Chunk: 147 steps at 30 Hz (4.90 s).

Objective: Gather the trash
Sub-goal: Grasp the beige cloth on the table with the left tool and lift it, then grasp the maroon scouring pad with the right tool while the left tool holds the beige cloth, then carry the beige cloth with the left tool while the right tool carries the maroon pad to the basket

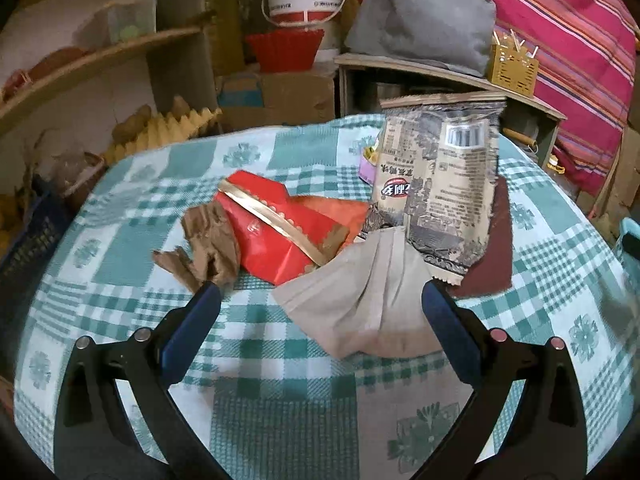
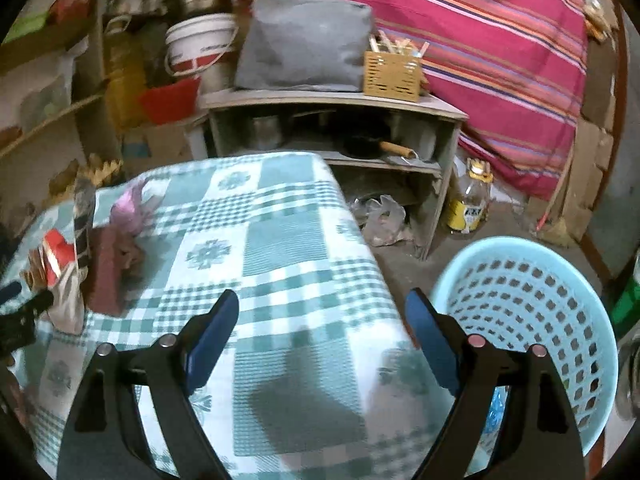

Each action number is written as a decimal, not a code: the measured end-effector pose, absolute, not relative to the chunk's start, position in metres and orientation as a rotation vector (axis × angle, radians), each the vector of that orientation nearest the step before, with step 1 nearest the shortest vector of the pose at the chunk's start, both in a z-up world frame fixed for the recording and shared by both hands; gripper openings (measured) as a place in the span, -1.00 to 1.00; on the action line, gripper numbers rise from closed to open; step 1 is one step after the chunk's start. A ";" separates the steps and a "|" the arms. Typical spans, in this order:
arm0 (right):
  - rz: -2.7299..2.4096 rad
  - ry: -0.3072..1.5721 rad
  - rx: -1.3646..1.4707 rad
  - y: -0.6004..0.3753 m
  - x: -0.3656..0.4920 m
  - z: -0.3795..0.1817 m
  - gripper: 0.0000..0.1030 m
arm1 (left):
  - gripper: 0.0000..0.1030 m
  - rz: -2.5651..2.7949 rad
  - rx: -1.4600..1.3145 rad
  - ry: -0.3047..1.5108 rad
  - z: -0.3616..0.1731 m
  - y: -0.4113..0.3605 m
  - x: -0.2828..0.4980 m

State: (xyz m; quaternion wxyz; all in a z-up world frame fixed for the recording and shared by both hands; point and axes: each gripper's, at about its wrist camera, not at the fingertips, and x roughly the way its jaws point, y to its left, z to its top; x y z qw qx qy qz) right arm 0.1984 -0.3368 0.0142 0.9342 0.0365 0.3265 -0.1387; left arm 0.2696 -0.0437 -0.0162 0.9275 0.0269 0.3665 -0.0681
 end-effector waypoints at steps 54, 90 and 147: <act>-0.020 0.802 -0.049 -0.170 0.282 -0.013 0.71 | -0.47 -0.074 0.032 0.747 -0.010 0.045 0.264; -0.193 0.790 -0.051 -0.338 0.193 0.020 0.07 | -0.47 -0.218 0.108 0.661 0.013 -0.086 0.231; -0.283 0.630 0.206 -0.537 0.065 0.042 0.05 | -0.47 -0.548 0.234 0.603 0.035 -0.333 0.156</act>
